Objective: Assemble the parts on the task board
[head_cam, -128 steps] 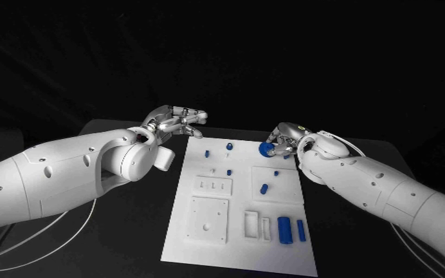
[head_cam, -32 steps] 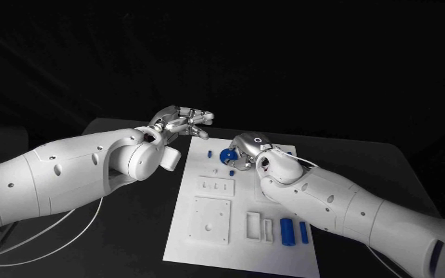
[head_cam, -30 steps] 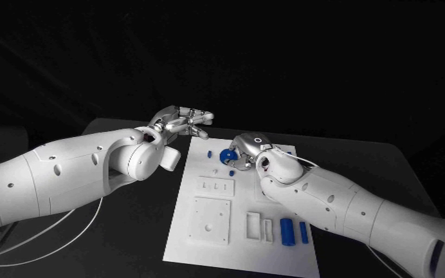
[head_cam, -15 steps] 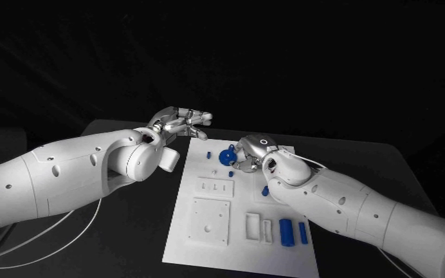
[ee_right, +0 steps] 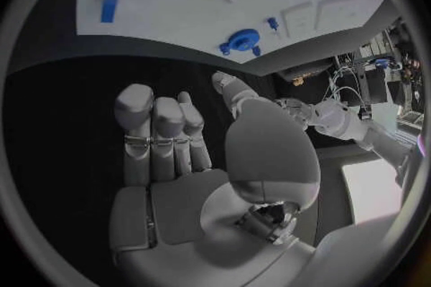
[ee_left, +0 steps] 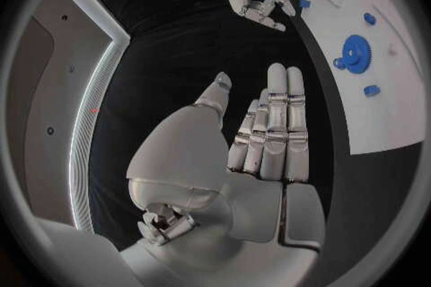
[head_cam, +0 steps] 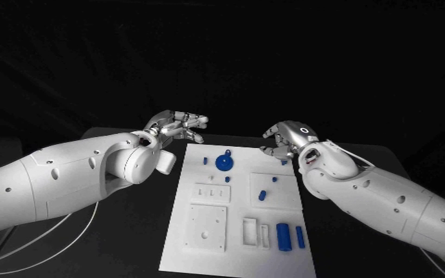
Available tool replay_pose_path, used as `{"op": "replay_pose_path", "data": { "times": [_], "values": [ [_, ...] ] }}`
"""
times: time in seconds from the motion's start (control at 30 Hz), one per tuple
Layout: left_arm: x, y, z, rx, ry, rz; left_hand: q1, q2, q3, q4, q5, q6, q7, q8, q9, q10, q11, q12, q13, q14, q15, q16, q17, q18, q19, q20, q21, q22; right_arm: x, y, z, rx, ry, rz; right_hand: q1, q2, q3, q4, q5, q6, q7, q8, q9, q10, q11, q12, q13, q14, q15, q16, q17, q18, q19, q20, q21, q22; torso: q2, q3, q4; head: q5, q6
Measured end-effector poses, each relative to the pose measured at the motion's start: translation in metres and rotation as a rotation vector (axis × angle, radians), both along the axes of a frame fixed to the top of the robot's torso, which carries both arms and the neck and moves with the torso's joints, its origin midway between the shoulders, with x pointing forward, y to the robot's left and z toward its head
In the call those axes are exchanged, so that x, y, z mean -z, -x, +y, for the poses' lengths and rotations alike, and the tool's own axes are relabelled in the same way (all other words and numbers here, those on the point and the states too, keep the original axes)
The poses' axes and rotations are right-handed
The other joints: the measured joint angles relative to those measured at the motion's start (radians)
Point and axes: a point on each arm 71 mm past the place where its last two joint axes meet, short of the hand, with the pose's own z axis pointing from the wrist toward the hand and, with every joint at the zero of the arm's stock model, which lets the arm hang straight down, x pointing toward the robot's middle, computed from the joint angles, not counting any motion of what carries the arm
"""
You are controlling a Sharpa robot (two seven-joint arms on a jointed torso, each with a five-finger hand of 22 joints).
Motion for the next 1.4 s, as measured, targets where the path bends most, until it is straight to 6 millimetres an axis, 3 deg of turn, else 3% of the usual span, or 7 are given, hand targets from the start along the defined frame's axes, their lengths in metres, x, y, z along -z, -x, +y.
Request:
{"op": "replay_pose_path", "data": {
  "times": [0.17, 0.33, 0.4, 0.5, 0.7, 0.97, 1.4],
  "values": [
    [0.0, -0.001, 0.001, -0.003, -0.002, -0.005, 0.0, 0.0, 0.003, -0.003, 0.0, 0.012, -0.003, 0.0, 0.0, 0.022, -0.007, 0.0, 0.0, 0.0, 0.0, 0.0, 0.0, 0.0, 0.0, 0.0, 0.0, 0.0, -0.005, -0.005, -0.039, 0.029, -0.059, 0.027, 0.074, 0.02, -0.024, -0.106, -0.017, 0.005, 0.005, 0.0, 0.0, -0.005, 0.005, 0.0, 0.0, -0.004, 0.004, -0.009, -0.002, 0.0, 0.0, 0.0, -0.029, 0.0, -0.001, 0.0076, -0.0183, 0.002, 0.007],
    [0.0, -0.001, 0.004, -0.005, -0.007, -0.012, 0.0, 0.0, 0.003, -0.003, 0.0, 0.02, -0.009, 0.0, 0.0, 0.081, -0.02, 0.0, 0.0, -0.004, -0.004, 0.0, 0.0, 0.0, 0.0, 0.0, 0.0, 0.0, 0.001, -0.009, -0.071, 0.038, -0.124, 0.077, 0.099, 0.051, -0.11, -0.182, 0.085, 0.005, 0.005, 0.0, 0.0, -0.015, 0.007, 0.0, -0.002, -0.004, 0.004, -0.012, 0.0, 0.0, 0.0, 0.0, -0.033, 0.001, -0.002, 0.0157, -0.0296, 0.009, 0.015],
    [0.0, -0.001, 0.005, -0.006, -0.009, -0.016, 0.003, 0.003, 0.003, -0.003, 0.0, 0.02, -0.009, 0.0, 0.0, 0.086, -0.022, 0.0, 0.0, -0.004, -0.004, 0.0, 0.0, 0.0, 0.0, 0.0, 0.0, 0.0, 0.007, -0.01, -0.083, 0.039, -0.148, 0.101, 0.095, 0.076, -0.148, -0.212, 0.099, 0.005, 0.006, 0.0, 0.0, -0.015, 0.007, 0.0, -0.002, -0.007, 0.007, -0.012, 0.004, 0.0, 0.0, 0.0, -0.033, 0.001, -0.002, 0.0193, -0.0332, 0.01, 0.016],
    [0.001, -0.001, 0.007, -0.008, -0.012, -0.021, 0.004, 0.004, 0.003, -0.003, 0.0, 0.02, -0.009, 0.0, 0.0, 0.086, -0.022, 0.0, 0.0, -0.004, -0.004, 0.0, 0.0, 0.0, 0.0, 0.0, 0.0, 0.0, 0.014, -0.012, -0.096, 0.038, -0.176, 0.132, 0.095, 0.092, -0.196, -0.234, 0.099, -0.01, 0.01, 0.0, 0.0, -0.022, 0.007, 0.0, -0.003, -0.008, 0.008, -0.012, 0.004, 0.0, 0.0, 0.0, -0.033, 0.001, -0.002, 0.0235, -0.0364, 0.012, 0.016],
    [0.003, -0.001, 0.01, -0.011, -0.016, -0.026, 0.004, 0.004, 0.003, -0.009, 0.0, 0.02, -0.009, 0.0, 0.0, 0.075, -0.018, 0.0, 0.0, -0.004, -0.004, 0.0, 0.0, 0.0, 0.0, 0.0, 0.0, 0.0, 0.024, -0.016, -0.108, 0.027, -0.211, 0.182, 0.108, 0.105, -0.243, -0.257, 0.099, -0.021, 0.013, 0.0, 0.0, -0.025, 0.01, 0.0, -0.004, -0.011, 0.011, -0.016, 0.004, 0.0, 0.004, 0.004, -0.033, 0.001, 0.0, 0.0302, -0.0383, 0.014, 0.012],
    [0.005, -0.002, 0.012, -0.014, -0.021, -0.027, 0.004, 0.004, 0.0, -0.011, 0.0, 0.02, -0.009, 0.0, 0.0, 0.063, -0.012, 0.0, 0.0, -0.004, -0.004, 0.0, 0.0, 0.0, 0.0, 0.0, 0.0, 0.0, 0.042, -0.021, -0.105, 0.009, -0.239, 0.249, 0.112, 0.109, -0.256, -0.262, 0.099, -0.029, 0.014, 0.0, 0.0, -0.025, 0.01, 0.0, -0.004, -0.011, 0.011, -0.015, 0.004, 0.0, 0.004, 0.004, -0.026, 0.001, 0.006, 0.0385, -0.038, 0.016, 0.009],
    [0.007, -0.002, 0.01, -0.003, -0.025, -0.026, 0.004, 0.004, 0.0, -0.017, 0.0, 0.016, -0.005, 0.0, 0.0, 0.056, -0.013, 0.0, 0.0, -0.005, -0.003, -0.004, 0.0, 0.0, 0.0, 0.0, 0.0, -0.001, 0.056, -0.027, -0.097, -0.001, -0.261, 0.296, 0.107, 0.122, -0.26, -0.266, 0.099, -0.033, 0.011, 0.0, 0.0, -0.029, 0.007, 0.0, -0.004, -0.011, 0.011, -0.015, 0.008, 0.0, 0.004, 0.004, -0.026, 0.001, 0.013, 0.0401, -0.0315, 0.017, 0.002]
  ]
}}
